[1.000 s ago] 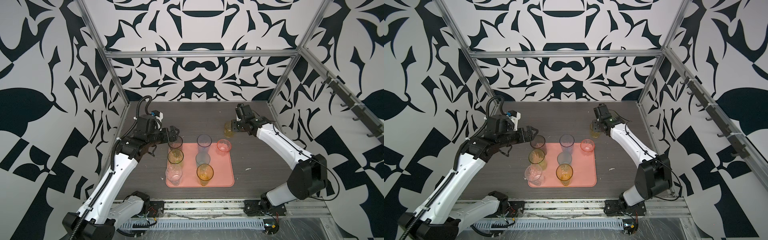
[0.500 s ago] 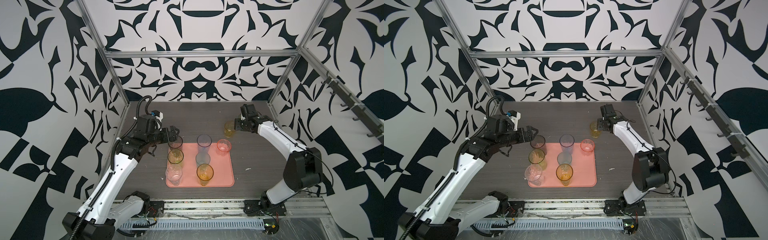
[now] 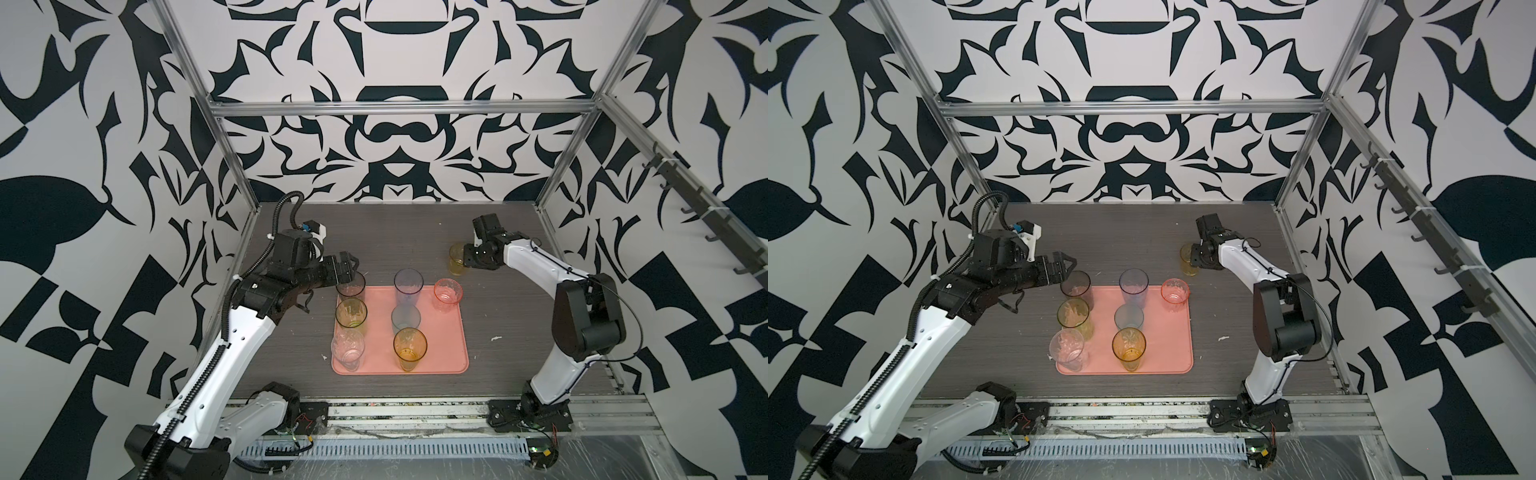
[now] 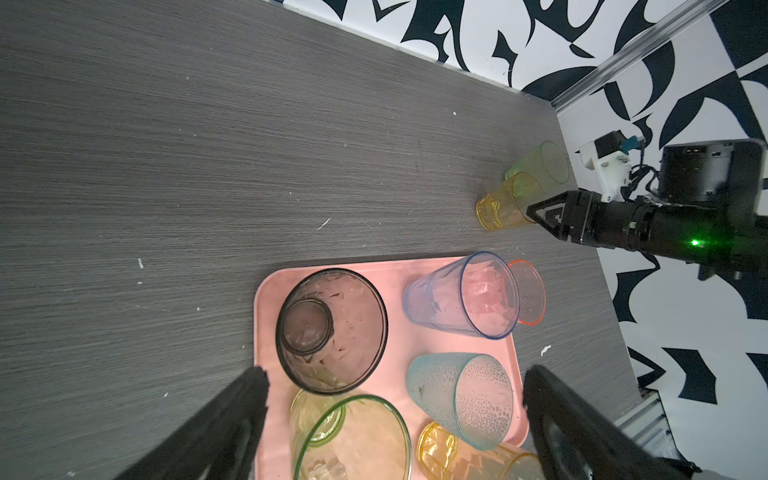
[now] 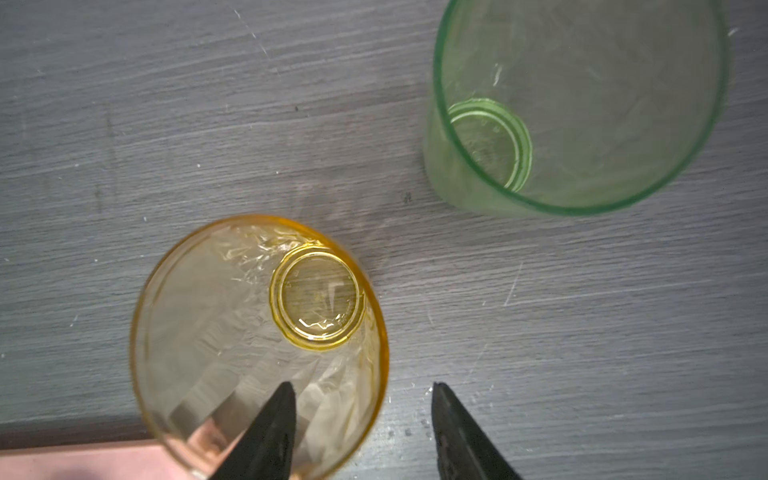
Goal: Place the glasses into the tray
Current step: 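Move the right gripper to the amber cup and close on its rim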
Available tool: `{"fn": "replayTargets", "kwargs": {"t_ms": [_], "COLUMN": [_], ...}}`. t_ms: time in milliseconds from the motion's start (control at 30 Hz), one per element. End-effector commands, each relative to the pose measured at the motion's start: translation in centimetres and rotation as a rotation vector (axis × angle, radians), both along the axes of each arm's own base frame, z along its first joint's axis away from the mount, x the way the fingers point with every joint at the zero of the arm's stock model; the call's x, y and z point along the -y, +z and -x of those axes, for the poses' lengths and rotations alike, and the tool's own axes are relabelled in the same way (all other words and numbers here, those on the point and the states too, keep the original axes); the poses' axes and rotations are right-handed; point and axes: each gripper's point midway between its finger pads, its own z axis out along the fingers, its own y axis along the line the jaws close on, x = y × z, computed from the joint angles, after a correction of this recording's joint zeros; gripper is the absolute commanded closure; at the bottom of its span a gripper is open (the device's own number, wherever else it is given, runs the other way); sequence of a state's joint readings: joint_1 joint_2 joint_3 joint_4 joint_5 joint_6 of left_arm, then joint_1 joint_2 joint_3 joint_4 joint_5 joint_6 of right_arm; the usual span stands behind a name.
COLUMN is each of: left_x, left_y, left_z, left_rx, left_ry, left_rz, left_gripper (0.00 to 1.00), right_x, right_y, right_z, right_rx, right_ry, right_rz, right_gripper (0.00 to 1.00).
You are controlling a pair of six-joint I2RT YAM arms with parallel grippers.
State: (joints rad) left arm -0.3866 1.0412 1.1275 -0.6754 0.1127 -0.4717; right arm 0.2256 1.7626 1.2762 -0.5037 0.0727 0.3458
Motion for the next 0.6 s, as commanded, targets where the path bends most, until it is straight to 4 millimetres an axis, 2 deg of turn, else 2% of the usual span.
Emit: {"fn": "replayTargets", "kwargs": {"t_ms": [0,300,467,567], "left_x": [0.2,0.3,0.4,0.5], "left_y": [0.5,0.8,1.0,1.1], "left_z": [-0.2,-0.4,-0.5,-0.5], "left_rx": [0.013,0.014,0.017,0.018], "left_ry": [-0.003,-0.004,-0.005,-0.009], "left_rz": [0.009,0.011,0.012,0.014], "left_gripper": [0.00,0.01,0.01,0.01], "right_x": [-0.1,-0.3,-0.4,-0.4], "right_y": [1.2,-0.5,-1.0,-1.1], "right_z": [-1.2,-1.5,-1.6,-1.5], "right_rx": [0.035,-0.009,-0.024,-0.034], "right_ry": [-0.014,-0.009,-0.004,-0.002], "right_rz": [-0.029,-0.046,-0.057,-0.052], "right_gripper": [0.51,0.63,0.80,0.86]}}
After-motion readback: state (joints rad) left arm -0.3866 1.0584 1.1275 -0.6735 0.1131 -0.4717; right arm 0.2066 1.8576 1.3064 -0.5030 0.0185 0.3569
